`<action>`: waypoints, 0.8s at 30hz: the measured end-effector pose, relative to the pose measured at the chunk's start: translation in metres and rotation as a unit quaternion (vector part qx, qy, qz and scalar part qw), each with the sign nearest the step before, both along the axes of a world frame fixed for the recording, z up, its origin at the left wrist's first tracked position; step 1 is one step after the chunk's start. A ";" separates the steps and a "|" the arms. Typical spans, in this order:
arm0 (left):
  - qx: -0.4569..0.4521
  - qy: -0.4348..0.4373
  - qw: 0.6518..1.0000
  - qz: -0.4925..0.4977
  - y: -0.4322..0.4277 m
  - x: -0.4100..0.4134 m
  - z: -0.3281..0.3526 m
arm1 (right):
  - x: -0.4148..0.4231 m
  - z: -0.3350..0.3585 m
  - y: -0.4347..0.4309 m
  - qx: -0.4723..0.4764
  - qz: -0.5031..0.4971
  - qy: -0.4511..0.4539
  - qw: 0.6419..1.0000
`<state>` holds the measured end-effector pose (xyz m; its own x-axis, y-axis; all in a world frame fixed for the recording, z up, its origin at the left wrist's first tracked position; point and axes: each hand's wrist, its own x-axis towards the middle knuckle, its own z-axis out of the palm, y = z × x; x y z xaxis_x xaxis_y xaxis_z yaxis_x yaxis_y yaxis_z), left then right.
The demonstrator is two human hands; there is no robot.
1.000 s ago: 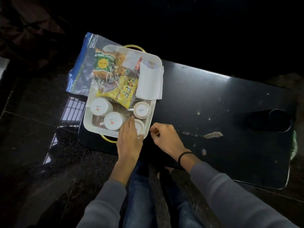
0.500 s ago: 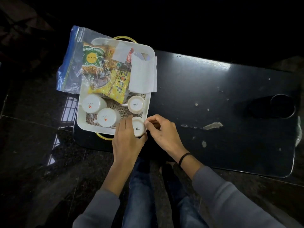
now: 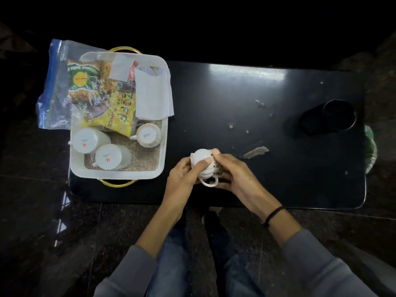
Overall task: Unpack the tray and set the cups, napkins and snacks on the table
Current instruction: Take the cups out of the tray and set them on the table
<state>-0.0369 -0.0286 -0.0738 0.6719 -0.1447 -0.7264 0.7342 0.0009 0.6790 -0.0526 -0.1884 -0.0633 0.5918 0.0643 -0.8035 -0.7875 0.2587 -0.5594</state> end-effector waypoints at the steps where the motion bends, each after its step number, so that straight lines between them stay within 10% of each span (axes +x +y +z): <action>1: -0.024 0.013 1.000 -0.002 -0.004 -0.001 -0.005 | -0.004 0.000 -0.007 0.007 -0.005 -0.008 1.000; 24: 0.061 -0.007 0.997 -0.041 -0.018 -0.029 -0.042 | -0.025 -0.028 -0.004 -0.113 -0.033 0.143 0.983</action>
